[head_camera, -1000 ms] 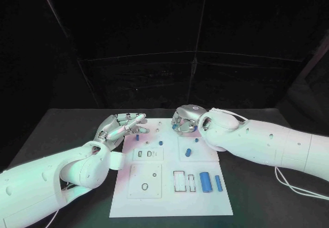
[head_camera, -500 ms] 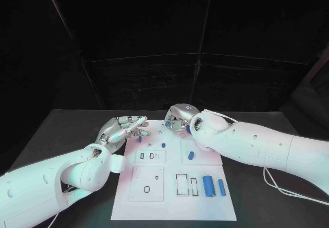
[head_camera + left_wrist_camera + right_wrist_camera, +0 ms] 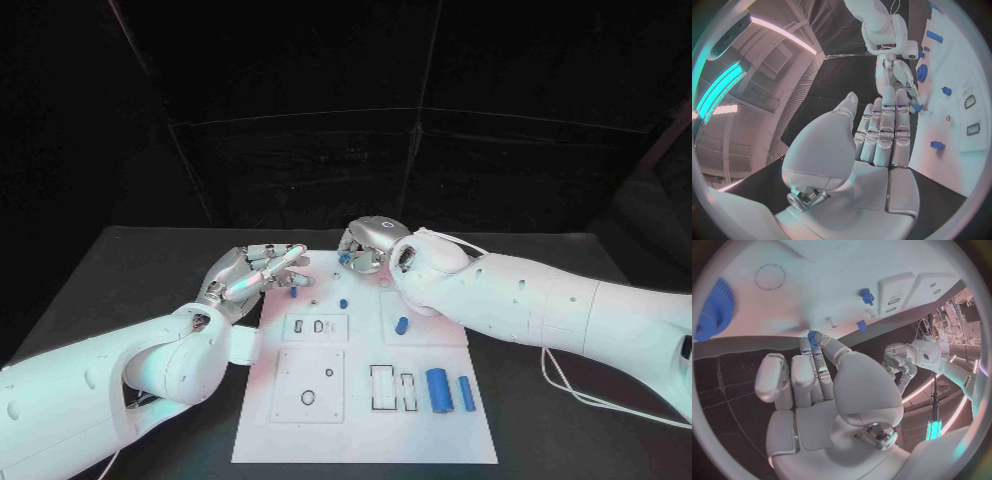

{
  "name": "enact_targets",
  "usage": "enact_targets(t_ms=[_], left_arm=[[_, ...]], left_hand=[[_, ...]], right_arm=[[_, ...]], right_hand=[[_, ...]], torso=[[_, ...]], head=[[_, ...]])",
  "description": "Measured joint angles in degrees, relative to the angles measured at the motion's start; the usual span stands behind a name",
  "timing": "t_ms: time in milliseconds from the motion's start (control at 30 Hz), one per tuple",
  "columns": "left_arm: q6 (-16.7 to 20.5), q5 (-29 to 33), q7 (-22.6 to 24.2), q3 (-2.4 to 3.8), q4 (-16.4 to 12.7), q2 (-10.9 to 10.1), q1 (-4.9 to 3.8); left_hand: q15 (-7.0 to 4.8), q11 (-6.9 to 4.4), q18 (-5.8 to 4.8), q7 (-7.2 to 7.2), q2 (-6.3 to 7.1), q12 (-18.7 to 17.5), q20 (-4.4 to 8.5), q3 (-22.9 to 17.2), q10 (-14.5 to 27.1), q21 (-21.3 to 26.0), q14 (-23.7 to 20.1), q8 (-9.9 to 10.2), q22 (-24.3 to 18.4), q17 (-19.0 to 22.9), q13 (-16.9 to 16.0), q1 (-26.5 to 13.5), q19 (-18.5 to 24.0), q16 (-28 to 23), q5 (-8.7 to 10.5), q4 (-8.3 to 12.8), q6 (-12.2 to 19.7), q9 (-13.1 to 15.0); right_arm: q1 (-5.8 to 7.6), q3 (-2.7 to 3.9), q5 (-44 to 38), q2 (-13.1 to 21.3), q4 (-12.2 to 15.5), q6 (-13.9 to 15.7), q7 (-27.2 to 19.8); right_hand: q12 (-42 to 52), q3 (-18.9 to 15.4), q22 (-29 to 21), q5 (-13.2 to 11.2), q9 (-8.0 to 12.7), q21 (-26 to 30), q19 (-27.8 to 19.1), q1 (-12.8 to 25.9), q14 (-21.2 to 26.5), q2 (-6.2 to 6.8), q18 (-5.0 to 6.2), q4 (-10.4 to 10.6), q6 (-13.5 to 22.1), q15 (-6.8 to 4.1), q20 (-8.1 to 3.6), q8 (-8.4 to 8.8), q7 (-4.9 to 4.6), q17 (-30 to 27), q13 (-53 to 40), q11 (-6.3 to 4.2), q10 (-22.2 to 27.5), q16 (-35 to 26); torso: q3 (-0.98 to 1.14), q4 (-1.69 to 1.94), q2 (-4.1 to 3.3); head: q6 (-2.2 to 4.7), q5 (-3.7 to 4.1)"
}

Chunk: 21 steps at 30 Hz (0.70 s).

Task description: Assemble the parts on the task board

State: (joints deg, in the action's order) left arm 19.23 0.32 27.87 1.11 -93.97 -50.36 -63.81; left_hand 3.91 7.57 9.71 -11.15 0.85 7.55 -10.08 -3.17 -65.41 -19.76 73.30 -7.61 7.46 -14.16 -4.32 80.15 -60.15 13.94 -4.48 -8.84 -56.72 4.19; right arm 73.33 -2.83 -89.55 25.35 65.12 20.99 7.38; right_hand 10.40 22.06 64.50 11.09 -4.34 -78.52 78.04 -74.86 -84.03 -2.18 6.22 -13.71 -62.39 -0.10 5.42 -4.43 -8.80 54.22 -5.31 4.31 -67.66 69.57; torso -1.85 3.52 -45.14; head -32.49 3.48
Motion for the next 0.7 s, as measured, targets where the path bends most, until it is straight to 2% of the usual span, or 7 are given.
enact_targets(t_ms=[433, 700], left_arm=[[-0.1, 0.0, 0.0, 0.00, 0.0, 0.1, -0.04], [-0.1, 0.0, 0.0, 0.00, 0.1, 0.2, -0.05]], left_hand=[[0.00, 0.00, 0.00, 0.00, 0.00, -0.2, 0.00, 0.0, 0.0, 0.0, 0.0, 0.0, -0.1, -0.2, 0.0, 0.0, 0.0, 0.0, 0.00, 0.0, 0.0, 0.0], [0.00, 0.00, 0.00, 0.00, 0.00, -0.2, 0.00, 0.0, 0.0, 0.0, 0.0, 0.0, -0.1, -0.2, 0.0, 0.0, 0.0, 0.0, 0.00, 0.0, 0.0, 0.0]], right_arm=[[-0.04, -0.05, 0.0, -1.6, -2.2, 0.1, 0.0], [-0.04, -0.03, -0.5, -2.2, -2.9, -0.7, 0.4]], right_hand=[[-0.1, 0.4, 0.0, 0.0, 0.0, 0.0, 0.0, 0.1, 0.0, 0.53, 0.00, 0.1, 0.2, 0.00, 0.00, 0.02, -0.20, -0.2, 0.0, 0.21, 0.2, 0.2], [-0.6, 1.1, -0.3, -0.7, 0.2, 0.0, -0.4, 1.0, 0.0, 1.92, 0.00, 0.5, 1.1, 0.00, 0.43, 0.66, -0.70, -0.9, 0.2, 0.84, 1.7, 0.2]], torso=[[-0.05, 0.03, -0.12], [-0.08, 0.03, -0.15]], head=[[-0.05, -0.29], [-0.06, -0.30]])
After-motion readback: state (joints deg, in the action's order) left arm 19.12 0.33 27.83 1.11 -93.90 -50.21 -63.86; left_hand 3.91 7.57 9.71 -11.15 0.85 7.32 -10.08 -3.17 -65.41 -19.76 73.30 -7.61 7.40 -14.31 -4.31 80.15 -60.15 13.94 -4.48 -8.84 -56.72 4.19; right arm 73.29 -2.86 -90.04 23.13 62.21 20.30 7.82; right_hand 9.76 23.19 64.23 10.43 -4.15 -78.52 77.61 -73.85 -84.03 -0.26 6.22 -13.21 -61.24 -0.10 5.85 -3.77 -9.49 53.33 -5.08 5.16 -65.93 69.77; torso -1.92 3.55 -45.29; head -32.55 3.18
